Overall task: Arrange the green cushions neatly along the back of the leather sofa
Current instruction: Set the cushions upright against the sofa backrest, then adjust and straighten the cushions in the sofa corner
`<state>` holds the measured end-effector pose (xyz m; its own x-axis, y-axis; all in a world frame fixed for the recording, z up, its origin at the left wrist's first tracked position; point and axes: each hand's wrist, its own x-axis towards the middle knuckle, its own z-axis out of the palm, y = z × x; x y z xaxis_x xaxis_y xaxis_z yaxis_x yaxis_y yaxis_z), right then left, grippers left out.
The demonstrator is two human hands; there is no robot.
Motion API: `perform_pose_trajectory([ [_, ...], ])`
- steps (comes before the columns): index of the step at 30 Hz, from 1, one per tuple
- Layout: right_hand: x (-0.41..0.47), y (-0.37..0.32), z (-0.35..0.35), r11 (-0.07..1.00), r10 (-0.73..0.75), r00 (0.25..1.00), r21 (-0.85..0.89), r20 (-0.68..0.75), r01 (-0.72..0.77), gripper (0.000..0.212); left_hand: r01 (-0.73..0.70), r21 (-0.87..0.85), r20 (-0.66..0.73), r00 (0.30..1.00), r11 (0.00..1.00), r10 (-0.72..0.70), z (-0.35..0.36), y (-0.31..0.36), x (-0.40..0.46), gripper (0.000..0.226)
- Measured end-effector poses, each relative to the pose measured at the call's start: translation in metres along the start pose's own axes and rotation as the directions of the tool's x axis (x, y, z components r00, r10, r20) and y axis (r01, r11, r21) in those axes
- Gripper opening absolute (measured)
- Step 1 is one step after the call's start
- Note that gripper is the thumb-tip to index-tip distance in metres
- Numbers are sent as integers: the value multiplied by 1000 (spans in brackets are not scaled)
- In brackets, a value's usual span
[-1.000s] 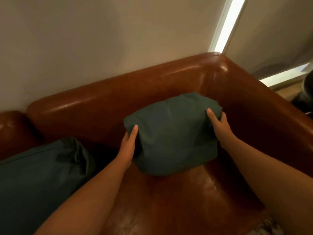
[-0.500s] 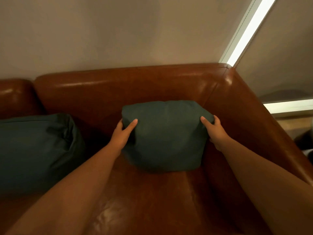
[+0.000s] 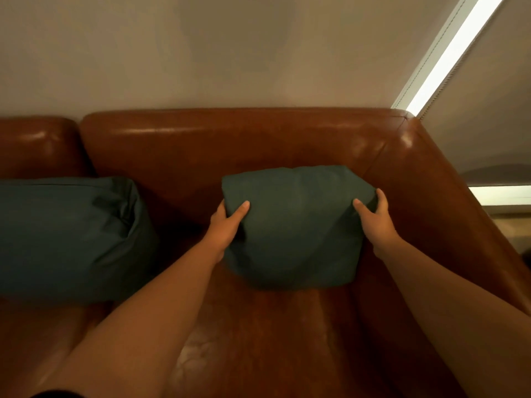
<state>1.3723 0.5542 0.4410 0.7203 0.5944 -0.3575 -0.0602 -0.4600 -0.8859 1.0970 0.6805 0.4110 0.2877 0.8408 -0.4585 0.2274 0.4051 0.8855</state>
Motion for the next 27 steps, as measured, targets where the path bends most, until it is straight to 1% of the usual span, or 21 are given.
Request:
perform_pose_trajectory([
  [2, -4, -4, 5, 995, -32, 997, -101, -72, 24, 71, -45, 90, -42, 998, 995, 48, -8, 8, -4, 73],
  [3, -9, -8, 9, 981, -97, 989, -178, -114, 76, 68, -77, 160, -57, 995, 984, 87, -13, 11, -6, 68],
  [5, -20, -18, 20, 900, -318, 939, -353, -128, 256, 59, -135, 346, -69, 983, 929, 169, -26, 18, -13, 63],
  [7, -33, -32, 39, 774, -518, 854, -450, -44, 446, 51, -200, 519, -50, 964, 831, 263, -46, 20, -19, 60],
  [8, -38, -38, 51, 719, -578, 816, -463, 14, 518, 48, -228, 602, -26, 952, 765, 304, -58, 21, -24, 60],
  [9, -44, -45, 65, 688, -606, 792, -449, 77, 570, 46, -251, 675, -2, 940, 693, 342, -71, 23, -28, 60],
  [10, -50, -52, 80, 675, -614, 777, -417, 140, 608, 45, -271, 734, 17, 924, 623, 382, -84, 25, -33, 60],
  [11, -57, -59, 95, 665, -616, 762, -387, 198, 638, 45, -286, 767, 26, 908, 575, 418, -97, 28, -39, 60],
  [12, -63, -66, 110, 653, -616, 747, -367, 250, 662, 46, -293, 775, 22, 898, 560, 440, -111, 30, -44, 60],
  [16, -99, -94, 173, 633, -600, 700, -307, 387, 711, 51, -282, 717, -90, 869, 637, 486, -187, 38, -62, 61],
  [20, -152, -121, 246, 647, -544, 669, -255, 507, 719, 54, -253, 712, -216, 809, 655, 547, -284, 45, -86, 57],
  [23, -202, -137, 313, 650, -492, 621, -217, 610, 728, 62, -186, 715, -313, 777, 674, 547, -370, 44, -108, 57],
  [27, -268, -149, 406, 672, -463, 566, -146, 682, 726, 72, -114, 718, -395, 747, 687, 535, -490, 36, -147, 55],
])
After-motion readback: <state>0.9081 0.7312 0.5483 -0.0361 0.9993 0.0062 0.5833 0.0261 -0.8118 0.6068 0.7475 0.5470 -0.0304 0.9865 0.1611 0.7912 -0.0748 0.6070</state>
